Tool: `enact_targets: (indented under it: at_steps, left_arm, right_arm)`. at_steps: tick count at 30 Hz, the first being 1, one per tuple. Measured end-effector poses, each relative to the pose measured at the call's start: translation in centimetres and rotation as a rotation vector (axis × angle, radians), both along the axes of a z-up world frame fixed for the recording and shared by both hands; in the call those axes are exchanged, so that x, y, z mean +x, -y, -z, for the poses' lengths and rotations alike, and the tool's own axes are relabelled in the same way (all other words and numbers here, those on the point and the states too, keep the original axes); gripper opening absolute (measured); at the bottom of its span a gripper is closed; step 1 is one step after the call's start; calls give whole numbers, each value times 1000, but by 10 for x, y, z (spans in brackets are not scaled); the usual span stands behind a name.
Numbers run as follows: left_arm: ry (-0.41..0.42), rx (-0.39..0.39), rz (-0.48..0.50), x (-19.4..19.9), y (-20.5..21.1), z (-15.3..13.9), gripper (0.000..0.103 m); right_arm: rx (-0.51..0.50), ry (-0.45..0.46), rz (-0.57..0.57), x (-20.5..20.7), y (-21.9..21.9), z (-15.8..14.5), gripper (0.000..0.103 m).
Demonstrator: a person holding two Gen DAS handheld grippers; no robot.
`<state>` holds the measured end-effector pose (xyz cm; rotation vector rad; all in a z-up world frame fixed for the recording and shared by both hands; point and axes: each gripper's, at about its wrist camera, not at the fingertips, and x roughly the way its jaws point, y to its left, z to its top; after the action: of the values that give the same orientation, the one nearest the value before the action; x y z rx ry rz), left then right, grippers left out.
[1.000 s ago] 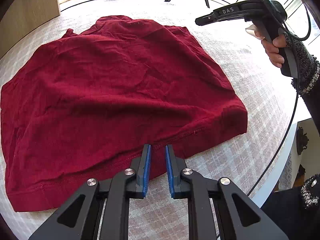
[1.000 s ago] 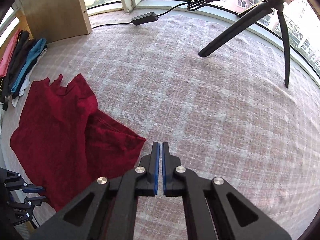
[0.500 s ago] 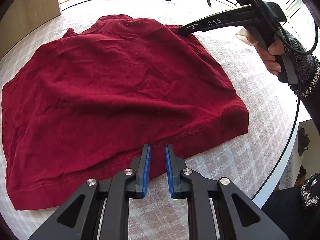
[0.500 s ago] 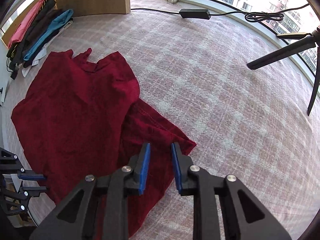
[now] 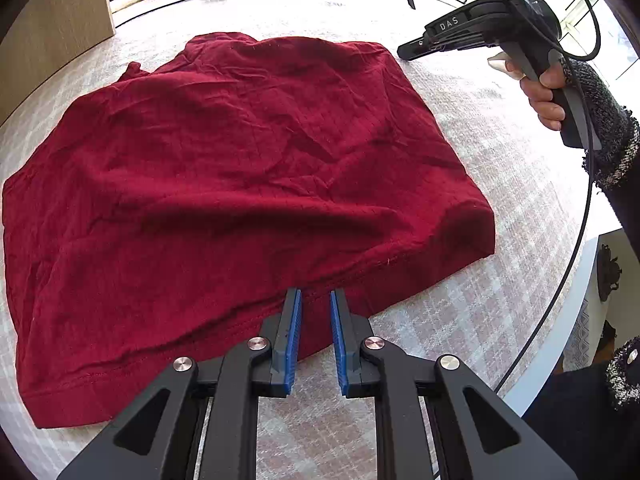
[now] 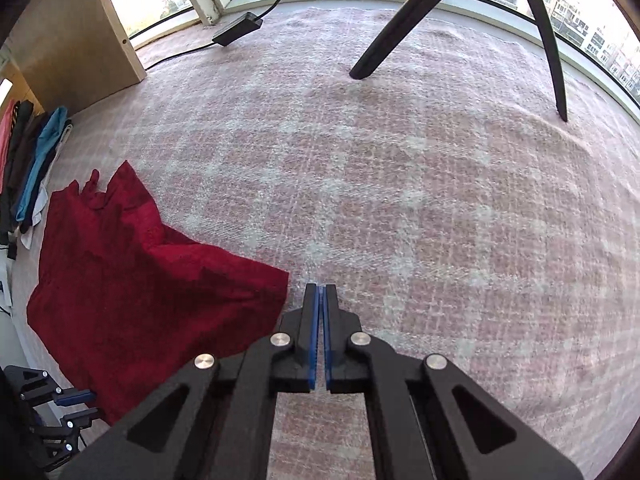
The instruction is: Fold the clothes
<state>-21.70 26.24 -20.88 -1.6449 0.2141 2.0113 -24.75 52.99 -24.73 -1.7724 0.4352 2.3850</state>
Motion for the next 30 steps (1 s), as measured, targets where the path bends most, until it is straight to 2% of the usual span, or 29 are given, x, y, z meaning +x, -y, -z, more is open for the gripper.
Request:
enact_targets:
  at_steps: [2, 3, 4, 6, 8, 10, 12, 14, 18, 20, 21, 22, 24, 26, 27, 30]
  left_arm:
    - [1, -4, 2, -1, -2, 0, 14]
    - [1, -6, 3, -1, -3, -1, 14]
    - [2, -8, 4, -1, -4, -1, 14]
    - [3, -10, 5, -3, -7, 0, 15]
    - [6, -11, 4, -4, -7, -1, 15]
    - [5, -16, 4, -3, -16, 0, 15]
    - [1, -22, 5, -5, -13, -2, 15]
    - [-1, -25, 5, -5, -16, -2, 15]
    - [-1, -25, 3, 4, -24, -7, 15]
    - [0, -27, 8, 4, -25, -6, 15]
    - [1, -28, 11, 4, -26, -4, 15]
    - [0, -32, 15, 5, -28, -4, 15]
    - [-2, -42, 24, 5, -31, -3, 15]
    - [4, -51, 24, 2, -31, -14, 15]
    - [10, -55, 20, 1, -33, -16, 15]
    - [-13, -19, 23, 9, -41, -41, 15]
  right_arm:
    - [-8, -23, -1, 2, 0, -7, 4]
    - [-12, -34, -2, 2, 0, -11, 12]
    - [-17, -45, -2, 3, 0, -15, 26]
    - [12, -56, -70, -4, 15, -17, 39]
    - [47, -46, -133, -16, 31, -15, 39]
    - [98, 4, -131, -30, 35, -1, 39]
    - [112, -5, -136, -31, 37, 2, 38]
    - [75, -8, -156, -27, 39, 3, 6]
    - [111, -73, -182, -11, 42, -13, 6]
    - [92, -78, -141, -13, 32, -12, 7]
    - [81, -78, -119, -14, 26, -11, 16]
    - [111, -47, -89, -19, 22, -9, 21]
    - [119, -33, -53, -18, 15, -11, 22]
    - [13, -84, -52, -19, 11, -15, 27]
    - [-17, -90, -54, -20, 12, -14, 33]
    - [91, -34, -105, -25, 28, -9, 35]
